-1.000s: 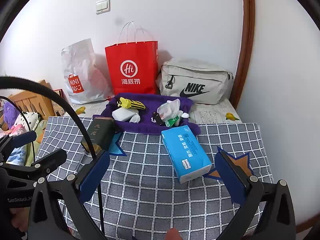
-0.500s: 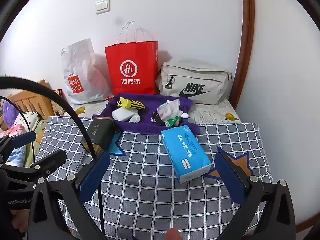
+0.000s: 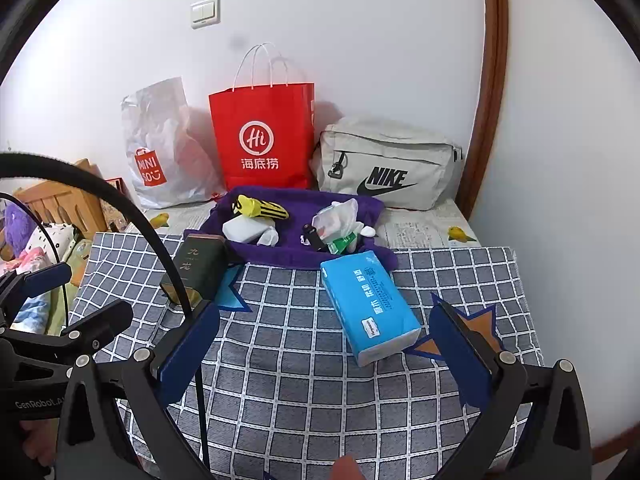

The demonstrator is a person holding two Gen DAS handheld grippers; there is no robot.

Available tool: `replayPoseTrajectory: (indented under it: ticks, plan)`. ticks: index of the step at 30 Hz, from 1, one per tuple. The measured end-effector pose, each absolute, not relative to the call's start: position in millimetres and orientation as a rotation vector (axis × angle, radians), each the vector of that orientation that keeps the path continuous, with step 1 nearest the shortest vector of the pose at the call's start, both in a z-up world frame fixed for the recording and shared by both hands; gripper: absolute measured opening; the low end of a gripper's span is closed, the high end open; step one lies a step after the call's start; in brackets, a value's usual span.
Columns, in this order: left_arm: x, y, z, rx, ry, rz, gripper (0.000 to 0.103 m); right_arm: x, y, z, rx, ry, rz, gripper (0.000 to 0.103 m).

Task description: Organize soft objects

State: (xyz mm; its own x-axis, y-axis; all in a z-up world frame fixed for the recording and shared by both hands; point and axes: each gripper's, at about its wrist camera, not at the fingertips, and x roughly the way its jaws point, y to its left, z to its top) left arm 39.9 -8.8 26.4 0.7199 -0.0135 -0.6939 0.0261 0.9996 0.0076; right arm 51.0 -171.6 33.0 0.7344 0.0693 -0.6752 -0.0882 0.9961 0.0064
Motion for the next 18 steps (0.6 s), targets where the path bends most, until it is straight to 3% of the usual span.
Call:
replayPoseTrajectory:
  ticks: [18]
  plan:
    - [35.2,-10.4,28.3,0.010,0.765,-0.040,0.103,48.9,-170.7,32.6,-0.035,0.740,0.088,0.103]
